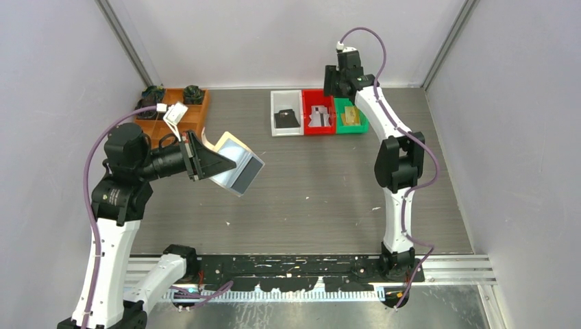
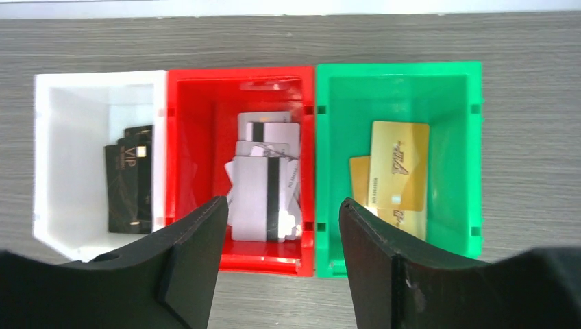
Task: Take the credit cards out of the card holder
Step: Move the storage box to the center of the board.
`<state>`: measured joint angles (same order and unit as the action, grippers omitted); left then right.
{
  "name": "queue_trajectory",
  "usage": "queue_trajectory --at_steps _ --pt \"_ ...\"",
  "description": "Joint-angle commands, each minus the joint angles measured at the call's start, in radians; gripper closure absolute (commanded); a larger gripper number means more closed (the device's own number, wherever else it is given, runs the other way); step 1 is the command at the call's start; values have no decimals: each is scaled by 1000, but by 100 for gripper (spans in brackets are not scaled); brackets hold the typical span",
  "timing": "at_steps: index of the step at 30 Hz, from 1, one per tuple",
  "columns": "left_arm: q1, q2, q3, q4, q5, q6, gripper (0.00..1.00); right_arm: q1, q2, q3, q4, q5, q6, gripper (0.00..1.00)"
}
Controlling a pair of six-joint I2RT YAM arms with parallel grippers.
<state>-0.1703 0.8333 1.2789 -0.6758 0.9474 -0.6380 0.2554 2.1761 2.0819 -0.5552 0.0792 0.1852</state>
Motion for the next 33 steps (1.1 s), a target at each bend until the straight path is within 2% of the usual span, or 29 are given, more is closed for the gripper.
queue_trajectory --at_steps 1,10,14,18,21,24,28,33 --pt "-1 8 38 23 39 9 100 1 32 20 -9 107 -26 34" --pt "1 15 51 0 53 8 100 -1 108 28 28 65 -2 37" --pt "1 17 61 -2 53 5 100 -1 146 54 11 74 13 45" --pt "0 17 65 0 54 1 100 -1 155 26 17 101 31 60" --pt "0 18 66 -2 53 4 100 1 127 -39 50 111 50 73" --pt "0 17 68 -1 53 3 100 13 69 -145 110 123 69 81" --pt "1 16 69 1 52 1 100 44 -18 -285 176 147 69 86" --pt "1 6 67 0 51 -2 100 93 -136 -474 219 159 63 88"
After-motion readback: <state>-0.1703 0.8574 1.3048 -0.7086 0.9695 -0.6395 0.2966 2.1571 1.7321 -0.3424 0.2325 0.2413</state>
